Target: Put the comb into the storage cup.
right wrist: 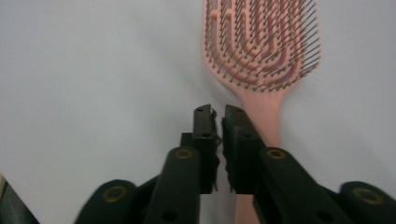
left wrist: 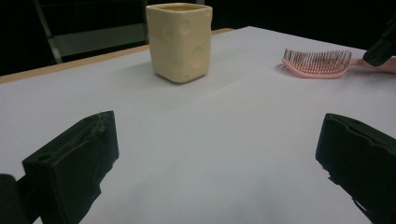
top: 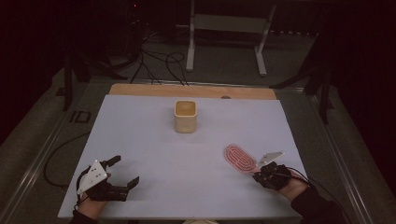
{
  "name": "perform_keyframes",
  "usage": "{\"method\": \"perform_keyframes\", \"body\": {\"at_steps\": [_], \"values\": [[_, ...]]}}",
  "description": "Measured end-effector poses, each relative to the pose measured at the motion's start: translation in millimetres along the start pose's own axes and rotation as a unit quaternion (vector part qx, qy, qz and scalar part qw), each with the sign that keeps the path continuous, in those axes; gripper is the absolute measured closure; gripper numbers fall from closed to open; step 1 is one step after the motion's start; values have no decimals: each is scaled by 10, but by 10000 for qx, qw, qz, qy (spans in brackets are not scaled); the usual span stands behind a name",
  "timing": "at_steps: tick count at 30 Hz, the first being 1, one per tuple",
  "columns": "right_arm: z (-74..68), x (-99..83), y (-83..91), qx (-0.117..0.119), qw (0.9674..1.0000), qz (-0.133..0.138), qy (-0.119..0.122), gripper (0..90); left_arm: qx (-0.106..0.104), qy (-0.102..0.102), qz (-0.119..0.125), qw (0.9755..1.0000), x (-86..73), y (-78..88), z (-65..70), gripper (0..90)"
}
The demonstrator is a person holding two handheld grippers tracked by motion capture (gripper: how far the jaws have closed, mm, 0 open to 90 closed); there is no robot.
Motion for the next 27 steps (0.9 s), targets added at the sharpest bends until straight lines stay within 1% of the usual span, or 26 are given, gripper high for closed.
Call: {"method": "perform_keyframes", "body": {"at_steps": [3,6,8,10,13,14,16,18,19,21,23,24,25,27], "values": [[-22,10,32,31,9998,-10,188,671,6,-17,0,10000,1,2,2,1],[-47,10,41,80,9995,-50,311,535,1,-1,-1,10000,0,0,0,1],[-53,8,47,102,9993,-86,343,494,2,-9,-7,10000,0,0,1,1],[-48,13,57,125,9993,-65,358,451,-2,-9,-3,10000,1,0,1,1],[-57,11,66,202,9991,-101,372,361,-3,4,-2,10000,0,-1,1,1],[-60,5,65,249,9988,-159,381,328,1,-6,-3,10000,0,1,1,1],[-60,-5,60,284,9984,-251,412,225,0,-2,-4,10000,0,0,1,1],[-59,-13,59,317,9980,-329,437,149,0,9,-3,10000,-1,-2,-1,1],[-57,-14,61,324,9979,-351,430,135,0,10,-1,10000,0,-1,0,1],[-53,-12,77,413,9976,-352,432,108,4,-2,2,10000,2,1,0,1],[-51,-11,103,503,9971,-357,447,103,2,1,-1,10000,1,0,-1,1],[-40,-7,111,488,9973,-330,450,103,1,9,3,10000,1,-1,-1,1],[-27,-9,125,468,9973,-365,422,100,5,5,-2,10000,0,1,-1,1],[2,-15,134,396,9971,-420,486,97,5,3,1,10000,0,2,-3,1]]}}
Point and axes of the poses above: each handheld gripper's, and its own axes: y roughly backward along the jaws, x roughly out of its top, z roughly to its right, the point moved 7 cm from there along -y, roughly forward along the jaws, and after that the axes turned 10 degrees about -z, right-handed, at the moved point
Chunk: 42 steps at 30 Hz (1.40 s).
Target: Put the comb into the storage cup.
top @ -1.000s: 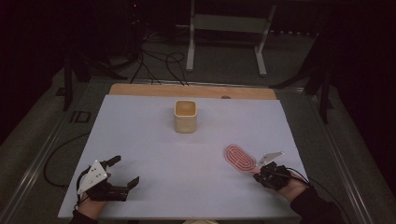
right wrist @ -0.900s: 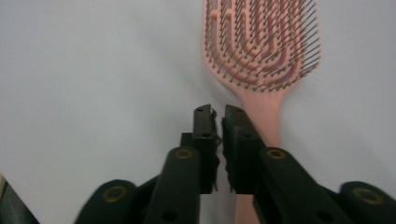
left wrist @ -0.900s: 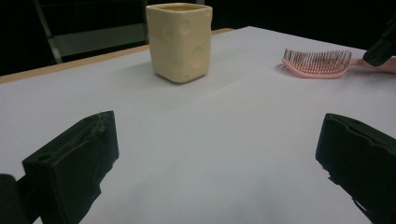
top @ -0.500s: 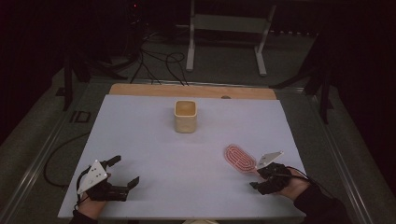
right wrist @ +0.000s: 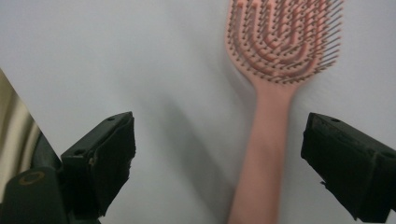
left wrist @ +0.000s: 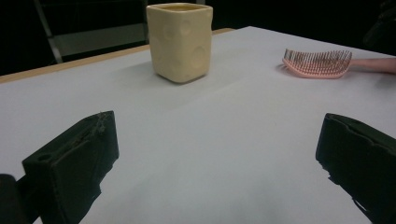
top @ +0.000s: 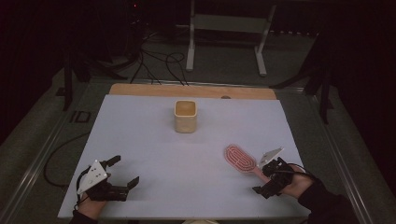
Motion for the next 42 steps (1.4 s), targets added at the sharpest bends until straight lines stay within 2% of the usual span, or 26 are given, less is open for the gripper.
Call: {"method": "perform_keyframes", "body": {"at_steps": [16,23,27,30,34,39,42], "values": [[163,-18,58,33,9997,-227,-77,133,-9,16,4,10000,0,-5,1,1],[228,37,20,85,9996,-187,-192,135,-10,8,-3,10000,0,-6,0,1],[241,75,-21,32,9997,-209,-152,131,-9,12,4,10000,0,-3,1,1],[228,95,-43,115,9995,-224,-194,128,-16,15,2,10000,-1,-4,0,1],[237,124,-79,112,9994,-265,-197,152,-19,8,-5,10000,-2,-5,2,1],[304,146,-107,12,9986,-349,-388,252,-16,8,-1,10000,-1,-4,2,1],[304,147,-128,21,9984,-395,-406,292,-19,6,-15,10000,-3,-6,1,1]]}}
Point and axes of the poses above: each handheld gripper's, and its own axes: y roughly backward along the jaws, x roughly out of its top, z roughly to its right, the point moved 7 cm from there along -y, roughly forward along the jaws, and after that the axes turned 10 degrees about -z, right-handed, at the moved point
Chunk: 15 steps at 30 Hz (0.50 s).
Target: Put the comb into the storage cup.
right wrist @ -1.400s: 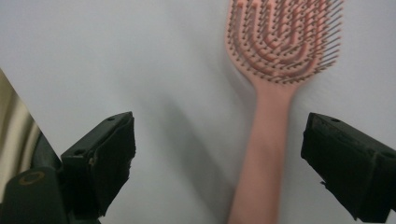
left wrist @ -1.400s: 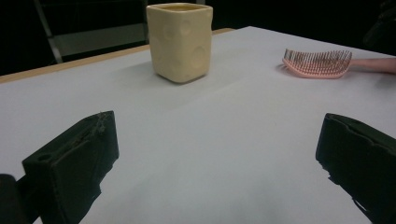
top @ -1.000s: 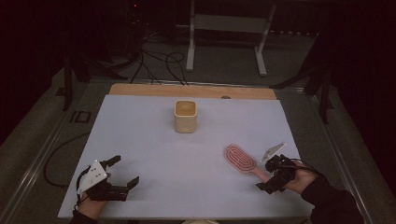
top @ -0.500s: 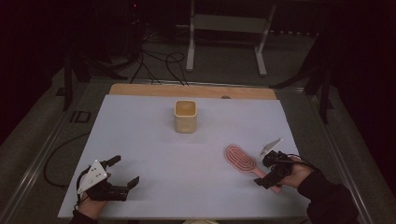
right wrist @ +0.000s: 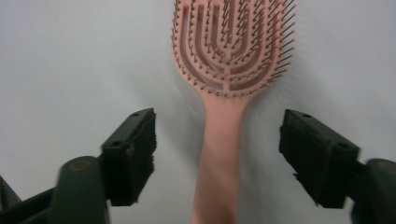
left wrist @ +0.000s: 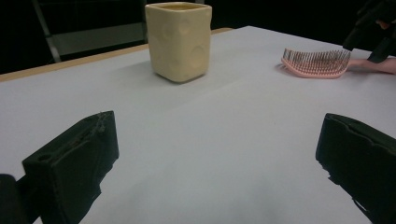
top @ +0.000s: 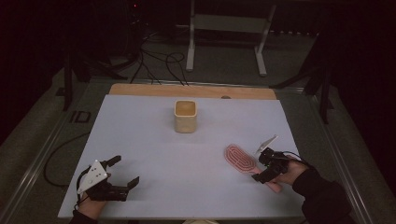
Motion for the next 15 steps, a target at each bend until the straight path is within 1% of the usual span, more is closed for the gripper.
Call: {"method": "perform_keyframes", "body": {"at_steps": [1,3,7,8,9,11,15], "values": [[-1,2,-11,2,10000,-24,-10,302,-1,5,5,10000,1,0,0,1],[-2,2,-34,12,10000,-81,-20,352,1,1,13,10000,2,2,1,1],[28,24,-59,-37,9999,-70,-108,421,1,4,-4,10000,0,0,1,1],[27,30,-62,-3,9998,-67,-185,431,4,7,4,10000,1,1,0,1],[28,34,-67,46,9998,-68,-190,436,0,19,12,10000,2,2,-2,1],[18,27,-88,29,9998,-148,-101,467,2,27,9,10000,0,1,-8,1],[17,33,-134,29,9996,-243,-155,520,-2,10,5,10000,2,1,0,1]]}}
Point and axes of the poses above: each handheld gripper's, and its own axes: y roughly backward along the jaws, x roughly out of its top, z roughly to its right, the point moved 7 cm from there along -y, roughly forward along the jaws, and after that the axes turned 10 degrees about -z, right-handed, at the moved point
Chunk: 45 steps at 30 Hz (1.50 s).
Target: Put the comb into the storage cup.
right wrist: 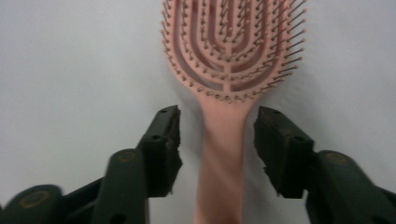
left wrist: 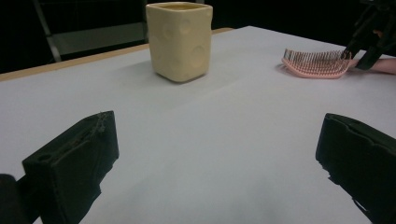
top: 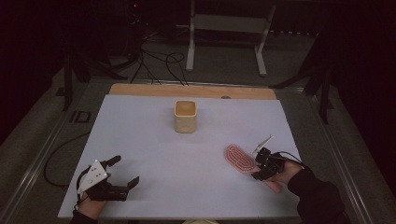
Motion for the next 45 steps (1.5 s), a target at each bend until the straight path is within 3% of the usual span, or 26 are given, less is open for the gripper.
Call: {"method": "perform_keyframes", "body": {"at_steps": [10,19,22,33,35,40,45], "values": [[1,26,-79,-20,9997,-210,-138,602,-6,10,8,10000,0,0,-2,1],[-5,35,-119,-175,9990,-375,-138,650,-13,20,6,10000,-1,0,-4,1],[6,40,-121,-208,9988,-384,-236,667,-6,9,3,10000,1,4,-2,1],[-10,44,-124,-244,9983,-502,-159,680,-8,30,-10,10000,-3,-2,-3,1],[-14,44,-125,-279,9982,-509,-122,683,-8,31,-8,10000,-3,-2,-2,1],[-20,41,-132,-265,9981,-473,-299,691,-10,26,-25,10000,-7,-2,-4,1],[-26,17,-133,-351,9986,-303,-271,698,-12,33,-25,10000,-7,-4,-4,1]]}}
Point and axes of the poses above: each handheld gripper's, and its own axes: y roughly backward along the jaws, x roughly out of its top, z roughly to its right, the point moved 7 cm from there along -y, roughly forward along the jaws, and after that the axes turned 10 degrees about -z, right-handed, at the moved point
